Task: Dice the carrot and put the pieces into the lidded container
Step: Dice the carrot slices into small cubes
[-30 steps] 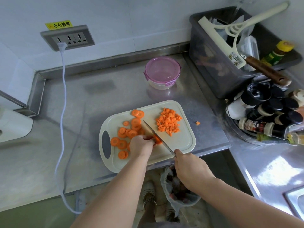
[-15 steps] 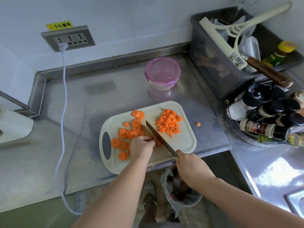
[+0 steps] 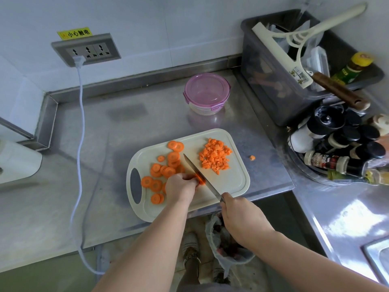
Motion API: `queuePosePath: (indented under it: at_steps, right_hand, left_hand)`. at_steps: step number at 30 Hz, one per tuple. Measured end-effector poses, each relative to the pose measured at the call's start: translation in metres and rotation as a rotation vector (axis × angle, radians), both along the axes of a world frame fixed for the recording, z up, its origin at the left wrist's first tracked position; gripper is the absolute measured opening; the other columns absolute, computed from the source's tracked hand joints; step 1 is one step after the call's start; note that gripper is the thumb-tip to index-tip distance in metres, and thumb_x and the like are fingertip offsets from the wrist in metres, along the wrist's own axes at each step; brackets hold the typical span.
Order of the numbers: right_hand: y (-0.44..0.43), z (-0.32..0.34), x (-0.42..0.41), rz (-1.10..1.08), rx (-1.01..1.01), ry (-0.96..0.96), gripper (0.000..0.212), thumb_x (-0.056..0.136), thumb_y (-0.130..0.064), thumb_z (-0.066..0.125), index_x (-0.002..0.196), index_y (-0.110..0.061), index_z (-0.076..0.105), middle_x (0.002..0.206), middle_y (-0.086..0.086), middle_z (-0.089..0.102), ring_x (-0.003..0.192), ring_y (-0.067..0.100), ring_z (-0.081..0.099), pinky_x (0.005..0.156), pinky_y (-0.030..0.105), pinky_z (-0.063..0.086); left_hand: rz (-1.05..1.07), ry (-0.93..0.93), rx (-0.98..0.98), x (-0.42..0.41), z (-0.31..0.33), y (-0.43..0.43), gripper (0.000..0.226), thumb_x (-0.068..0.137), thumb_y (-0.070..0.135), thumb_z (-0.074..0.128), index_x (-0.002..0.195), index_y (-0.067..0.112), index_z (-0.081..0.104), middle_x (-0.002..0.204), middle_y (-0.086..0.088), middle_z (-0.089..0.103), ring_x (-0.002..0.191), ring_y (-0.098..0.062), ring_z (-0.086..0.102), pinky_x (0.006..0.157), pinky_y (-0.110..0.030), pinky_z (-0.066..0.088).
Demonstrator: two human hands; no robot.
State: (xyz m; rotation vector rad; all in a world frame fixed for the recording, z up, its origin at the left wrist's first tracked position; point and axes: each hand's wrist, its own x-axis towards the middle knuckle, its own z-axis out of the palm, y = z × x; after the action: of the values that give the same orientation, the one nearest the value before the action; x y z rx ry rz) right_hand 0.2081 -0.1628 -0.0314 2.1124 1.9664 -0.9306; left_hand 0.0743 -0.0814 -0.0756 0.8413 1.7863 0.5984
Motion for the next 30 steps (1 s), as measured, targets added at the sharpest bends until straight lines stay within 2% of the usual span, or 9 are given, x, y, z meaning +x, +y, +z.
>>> queuePosePath:
  at_steps: [5, 8, 15, 18, 21, 25, 27, 30]
  right_hand:
    - [0.000, 0.001, -0.001, -0.001, -0.002, 0.008, 0.021, 0.100, -0.019, 0.035, 0.119, -0.017, 0.046, 0.090, 0.005, 0.064, 0.076, 0.023, 0.063, 0.066, 0.038, 0.055]
    - [0.000, 0.000, -0.002, -0.004, -0.026, 0.006, 0.023, 0.100, -0.018, 0.035, 0.120, -0.017, 0.045, 0.092, 0.006, 0.065, 0.079, 0.025, 0.064, 0.068, 0.039, 0.055]
    - [0.002, -0.005, -0.004, 0.009, -0.069, -0.024, 0.024, 0.098, -0.013, 0.037, 0.122, -0.015, 0.042, 0.098, 0.008, 0.065, 0.084, 0.027, 0.065, 0.067, 0.038, 0.054]
    - [0.004, -0.009, -0.005, -0.008, -0.077, -0.016, 0.025, 0.098, -0.011, 0.036, 0.122, -0.015, 0.042, 0.098, 0.009, 0.065, 0.083, 0.027, 0.064, 0.062, 0.036, 0.049]
    - [0.005, -0.013, -0.006, 0.007, -0.089, -0.030, 0.028, 0.098, -0.010, 0.036, 0.125, -0.015, 0.041, 0.099, 0.009, 0.065, 0.079, 0.024, 0.062, 0.060, 0.033, 0.045]
    - [0.007, -0.015, -0.006, 0.009, -0.088, -0.040, 0.030, 0.098, -0.011, 0.035, 0.127, -0.015, 0.041, 0.096, 0.007, 0.064, 0.073, 0.022, 0.056, 0.058, 0.032, 0.042]
    - [0.007, -0.013, -0.006, 0.004, -0.079, -0.039, 0.028, 0.099, -0.012, 0.034, 0.126, -0.015, 0.041, 0.093, 0.005, 0.062, 0.073, 0.021, 0.055, 0.059, 0.032, 0.043]
    - [0.004, -0.011, -0.004, -0.032, -0.045, 0.004, 0.024, 0.098, -0.013, 0.033, 0.120, -0.017, 0.044, 0.089, 0.004, 0.061, 0.076, 0.023, 0.061, 0.066, 0.038, 0.053]
  left_hand:
    - [-0.015, 0.021, 0.005, 0.000, -0.002, 0.001, 0.013, 0.079, 0.015, 0.073, 0.071, 0.024, 0.066, 0.083, -0.007, 0.073, 0.086, -0.027, 0.069, 0.084, -0.040, 0.056]
    - [-0.021, 0.042, 0.000, 0.000, -0.001, 0.001, 0.002, 0.080, 0.016, 0.072, 0.082, 0.017, 0.071, 0.086, -0.008, 0.073, 0.086, -0.026, 0.069, 0.083, -0.038, 0.056]
    - [-0.027, 0.052, -0.012, 0.000, -0.003, 0.002, 0.015, 0.079, 0.019, 0.074, 0.093, 0.014, 0.073, 0.089, -0.007, 0.073, 0.087, -0.025, 0.068, 0.080, -0.034, 0.055]
    - [-0.028, 0.047, -0.008, -0.001, -0.004, 0.001, 0.007, 0.078, 0.018, 0.074, 0.085, 0.018, 0.072, 0.087, -0.004, 0.072, 0.085, -0.022, 0.067, 0.077, -0.031, 0.052]
    - [-0.001, 0.005, -0.021, -0.002, -0.008, 0.002, 0.015, 0.077, 0.015, 0.074, 0.069, 0.024, 0.065, 0.080, -0.005, 0.072, 0.080, -0.025, 0.069, 0.081, -0.039, 0.056]
    - [0.003, 0.007, -0.029, -0.002, -0.007, 0.003, 0.017, 0.080, 0.014, 0.072, 0.070, 0.026, 0.063, 0.080, -0.006, 0.072, 0.079, -0.026, 0.069, 0.081, -0.041, 0.057]
    - [0.006, 0.006, -0.026, -0.002, -0.007, 0.003, 0.018, 0.080, 0.014, 0.071, 0.069, 0.026, 0.063, 0.080, -0.005, 0.071, 0.080, -0.026, 0.069, 0.082, -0.040, 0.057]
    - [-0.004, 0.003, -0.015, -0.002, -0.006, 0.001, 0.020, 0.080, 0.014, 0.072, 0.068, 0.027, 0.062, 0.080, -0.004, 0.071, 0.081, -0.026, 0.069, 0.084, -0.041, 0.056]
